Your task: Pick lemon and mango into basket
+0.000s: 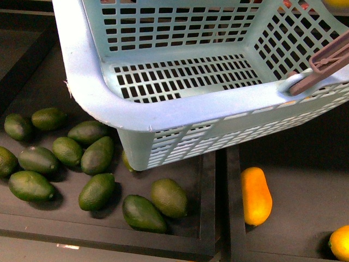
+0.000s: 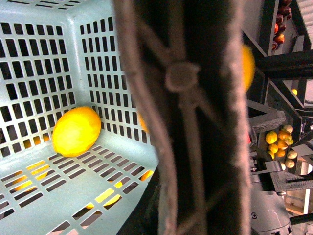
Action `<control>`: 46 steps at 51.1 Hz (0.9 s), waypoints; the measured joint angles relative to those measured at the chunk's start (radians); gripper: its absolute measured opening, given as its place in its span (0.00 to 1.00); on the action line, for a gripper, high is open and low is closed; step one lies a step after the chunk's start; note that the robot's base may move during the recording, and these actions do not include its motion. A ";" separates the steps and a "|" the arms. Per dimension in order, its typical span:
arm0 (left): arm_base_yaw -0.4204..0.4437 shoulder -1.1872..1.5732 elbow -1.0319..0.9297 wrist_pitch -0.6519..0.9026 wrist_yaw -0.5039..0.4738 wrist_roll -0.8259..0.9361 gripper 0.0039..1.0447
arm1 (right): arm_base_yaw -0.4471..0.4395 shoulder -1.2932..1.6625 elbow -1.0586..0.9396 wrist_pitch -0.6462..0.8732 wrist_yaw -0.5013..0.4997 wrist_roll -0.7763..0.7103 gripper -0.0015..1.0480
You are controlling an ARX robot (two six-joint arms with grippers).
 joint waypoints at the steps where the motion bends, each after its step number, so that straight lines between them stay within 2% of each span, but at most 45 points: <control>1: 0.000 0.000 0.000 0.000 0.000 0.000 0.04 | 0.003 0.000 -0.001 -0.001 0.000 0.000 0.75; 6: 0.000 0.000 0.000 0.000 -0.004 0.002 0.04 | 0.005 -0.006 -0.005 -0.009 0.014 -0.001 0.92; 14: 0.000 0.000 0.000 -0.001 0.001 -0.007 0.04 | -0.005 -0.050 -0.038 -0.039 0.028 -0.009 0.92; 22: 0.000 0.000 0.000 -0.001 -0.007 -0.004 0.04 | -0.043 -0.142 -0.096 -0.090 0.103 -0.073 0.91; 27: 0.002 0.000 0.000 -0.001 -0.007 -0.004 0.04 | -0.080 -0.186 -0.207 0.159 -0.035 -0.233 0.79; 32: 0.001 0.000 0.000 -0.001 -0.007 -0.002 0.04 | -0.091 -0.231 -0.324 0.332 -0.089 -0.364 0.65; 37: 0.001 0.000 0.000 -0.001 0.005 -0.003 0.04 | -0.101 -0.288 -0.427 0.393 -0.100 -0.441 0.50; 46: -0.001 0.000 0.000 -0.001 0.011 0.000 0.04 | -0.117 -0.375 -0.556 0.425 -0.113 -0.474 0.25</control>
